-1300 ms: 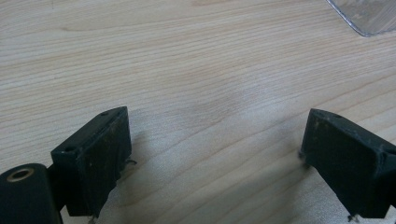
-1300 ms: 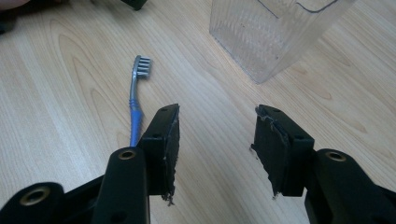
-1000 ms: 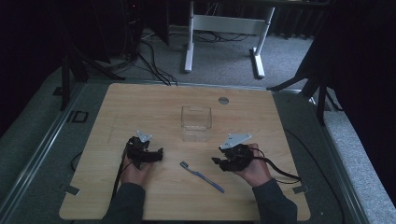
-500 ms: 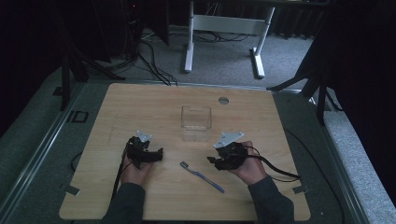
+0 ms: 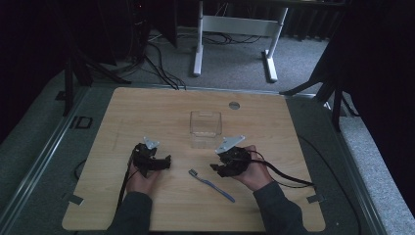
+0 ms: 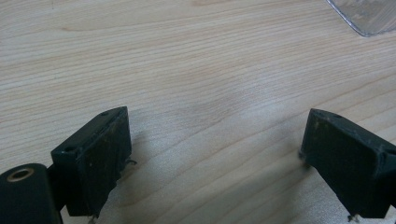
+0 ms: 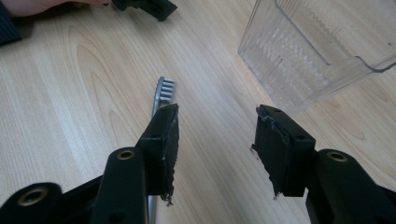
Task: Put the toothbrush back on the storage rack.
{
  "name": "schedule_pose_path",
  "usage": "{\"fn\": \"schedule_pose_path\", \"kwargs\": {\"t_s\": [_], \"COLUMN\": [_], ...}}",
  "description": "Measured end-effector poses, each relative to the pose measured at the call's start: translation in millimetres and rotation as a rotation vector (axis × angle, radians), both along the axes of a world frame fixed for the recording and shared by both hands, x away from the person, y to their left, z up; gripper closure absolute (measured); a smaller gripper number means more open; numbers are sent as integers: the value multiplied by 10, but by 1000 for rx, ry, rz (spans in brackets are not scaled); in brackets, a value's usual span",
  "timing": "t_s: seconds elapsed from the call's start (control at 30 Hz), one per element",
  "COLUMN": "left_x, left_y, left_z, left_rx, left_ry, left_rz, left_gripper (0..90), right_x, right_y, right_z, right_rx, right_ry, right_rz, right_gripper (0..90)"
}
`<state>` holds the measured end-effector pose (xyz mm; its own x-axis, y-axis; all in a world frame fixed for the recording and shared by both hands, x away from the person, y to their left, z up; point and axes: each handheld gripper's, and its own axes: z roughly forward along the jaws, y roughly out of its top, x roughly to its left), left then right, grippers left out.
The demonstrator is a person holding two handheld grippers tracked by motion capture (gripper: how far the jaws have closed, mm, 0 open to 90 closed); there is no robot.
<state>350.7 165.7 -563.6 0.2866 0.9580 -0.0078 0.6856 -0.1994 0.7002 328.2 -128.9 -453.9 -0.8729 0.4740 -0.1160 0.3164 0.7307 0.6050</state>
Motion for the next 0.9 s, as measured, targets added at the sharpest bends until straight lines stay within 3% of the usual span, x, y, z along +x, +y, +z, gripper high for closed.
{"fn": "schedule_pose_path", "kwargs": {"t_s": [0.7, 0.9], "left_x": [0, 0], "left_y": [0, 0], "left_z": [0, 0], "left_rx": [0, 0], "left_ry": [0, 0], "left_rz": [0, 0], "left_gripper": [86, 85], "right_x": [80, 85], "right_y": [74, 68], "right_z": [-78, -56], "right_rx": [-25, -33], "right_ry": [81, 74], "right_rz": [20, 17], "right_gripper": [502, 503]}}
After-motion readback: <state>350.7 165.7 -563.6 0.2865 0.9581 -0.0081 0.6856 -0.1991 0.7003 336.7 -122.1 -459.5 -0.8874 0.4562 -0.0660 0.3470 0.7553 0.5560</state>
